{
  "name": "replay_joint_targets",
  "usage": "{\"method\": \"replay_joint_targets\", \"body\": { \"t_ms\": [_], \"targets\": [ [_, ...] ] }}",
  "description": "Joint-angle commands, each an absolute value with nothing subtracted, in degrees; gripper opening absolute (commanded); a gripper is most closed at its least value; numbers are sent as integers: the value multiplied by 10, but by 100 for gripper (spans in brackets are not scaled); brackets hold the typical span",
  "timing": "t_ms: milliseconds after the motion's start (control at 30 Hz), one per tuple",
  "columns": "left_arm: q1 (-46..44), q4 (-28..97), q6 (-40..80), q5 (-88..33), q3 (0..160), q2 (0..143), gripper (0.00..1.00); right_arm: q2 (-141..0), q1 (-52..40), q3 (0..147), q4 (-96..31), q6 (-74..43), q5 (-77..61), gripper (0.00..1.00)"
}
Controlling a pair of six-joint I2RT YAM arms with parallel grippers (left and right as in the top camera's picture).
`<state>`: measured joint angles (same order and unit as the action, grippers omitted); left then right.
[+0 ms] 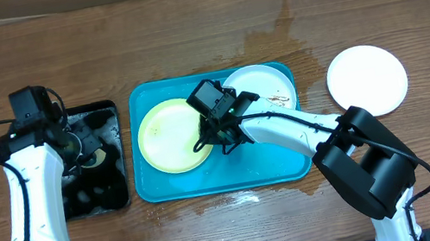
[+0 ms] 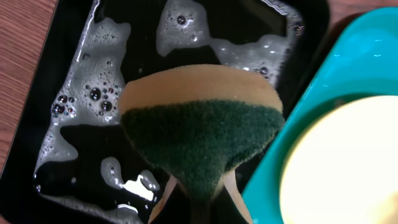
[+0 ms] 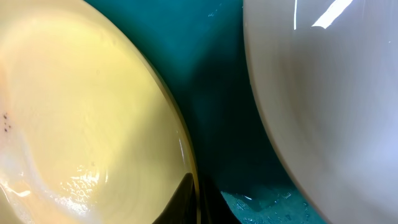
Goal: Clean dirty plates on tray and stack at the side
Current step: 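Dip the sponge into the black soapy tray with the left gripper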
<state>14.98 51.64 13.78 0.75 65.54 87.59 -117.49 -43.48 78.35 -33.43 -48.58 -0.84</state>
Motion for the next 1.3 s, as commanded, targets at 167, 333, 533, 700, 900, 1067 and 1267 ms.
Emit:
{"method": "replay_joint_targets", "body": {
  "t_ms": [167,333,533,700,900,1067,1267],
  "targets": [
    [149,513,128,52,619,933,93,-1188,-434,772,-336,-480,-1,26],
    [151,507,128,51,624,937,100,-1188,-434,772,-337,-480,-1,41],
    [151,516,128,27,643,936,100,-1188,-434,772,-333,-480,6,41],
    [151,509,133,27,645,936,100,-1192,-435,772,-330,-480,30,41],
    [149,506,131,-15,663,927,99,-1207,-446,772,-309,-480,30,23],
    [146,488,95,-51,675,915,57,-1207,-448,772,-303,-480,29,10],
    [145,435,90,-9,665,928,24,-1207,-448,772,-308,-464,29,9]
  ]
}}
